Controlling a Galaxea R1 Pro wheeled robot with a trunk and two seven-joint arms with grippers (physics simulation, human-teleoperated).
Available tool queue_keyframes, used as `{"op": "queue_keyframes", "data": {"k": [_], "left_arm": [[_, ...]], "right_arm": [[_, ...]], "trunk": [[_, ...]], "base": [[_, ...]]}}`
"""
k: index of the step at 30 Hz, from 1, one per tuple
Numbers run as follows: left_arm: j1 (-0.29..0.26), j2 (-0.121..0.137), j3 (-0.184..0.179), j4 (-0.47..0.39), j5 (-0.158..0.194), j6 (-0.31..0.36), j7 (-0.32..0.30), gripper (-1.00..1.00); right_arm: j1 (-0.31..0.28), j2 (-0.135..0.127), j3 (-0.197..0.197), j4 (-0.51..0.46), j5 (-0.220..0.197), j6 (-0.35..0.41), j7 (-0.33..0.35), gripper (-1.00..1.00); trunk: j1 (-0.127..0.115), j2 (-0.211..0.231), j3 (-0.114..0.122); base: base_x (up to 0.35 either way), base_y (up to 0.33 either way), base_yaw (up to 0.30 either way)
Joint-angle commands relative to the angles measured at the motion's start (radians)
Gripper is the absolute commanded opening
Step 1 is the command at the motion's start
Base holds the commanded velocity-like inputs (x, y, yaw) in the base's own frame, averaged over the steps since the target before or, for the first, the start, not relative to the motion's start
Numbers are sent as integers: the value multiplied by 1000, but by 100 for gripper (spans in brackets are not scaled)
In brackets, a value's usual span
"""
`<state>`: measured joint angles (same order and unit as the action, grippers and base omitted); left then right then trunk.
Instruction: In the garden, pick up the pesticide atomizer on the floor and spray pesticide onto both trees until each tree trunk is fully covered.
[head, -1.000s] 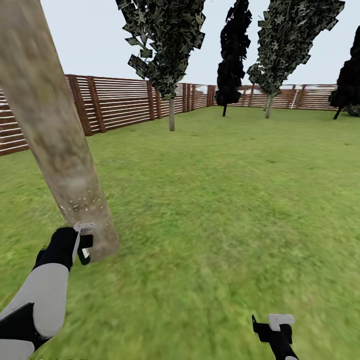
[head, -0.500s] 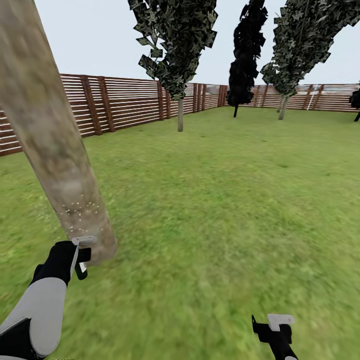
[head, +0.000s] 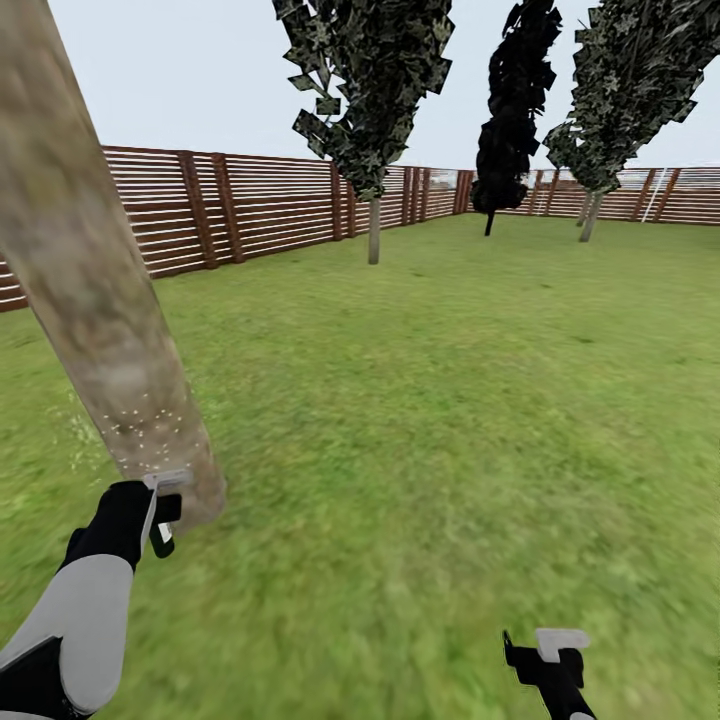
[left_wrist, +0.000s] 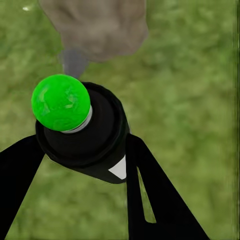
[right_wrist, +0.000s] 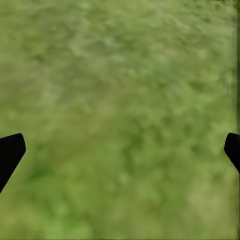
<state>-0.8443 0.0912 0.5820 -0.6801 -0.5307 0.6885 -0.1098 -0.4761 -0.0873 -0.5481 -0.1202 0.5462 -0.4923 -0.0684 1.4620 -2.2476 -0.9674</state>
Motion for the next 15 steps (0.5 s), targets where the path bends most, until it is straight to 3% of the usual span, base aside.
{"op": "queue_keyframes", "data": {"k": [1,7,11,13,15], "left_arm": [[-1,-1,4,-2,-11,3,-10,-100],[-1,-1,4,-4,-11,3,-9,-100],[-1,-1,4,-2,-12,3,-9,-100],[40,-1,4,8,-11,-1,-10,-100],[75,-1,4,8,-10,-51,-10,-100]], "right_arm": [[-1,0,-4,2,11,-3,-6,100],[-1,0,-4,2,11,-3,-6,100],[-1,0,-4,2,11,-3,-6,100],[-1,0,-4,2,11,-3,-6,100],[-1,0,-4,2,11,-3,-6,100]], "trunk": [[0,0,-1],[0,0,-1],[0,0,-1],[0,0,-1],[0,0,-1]], "base": [[129,-249,0],[113,-255,19],[101,-260,185],[9,-271,275],[-33,-272,277]]}}
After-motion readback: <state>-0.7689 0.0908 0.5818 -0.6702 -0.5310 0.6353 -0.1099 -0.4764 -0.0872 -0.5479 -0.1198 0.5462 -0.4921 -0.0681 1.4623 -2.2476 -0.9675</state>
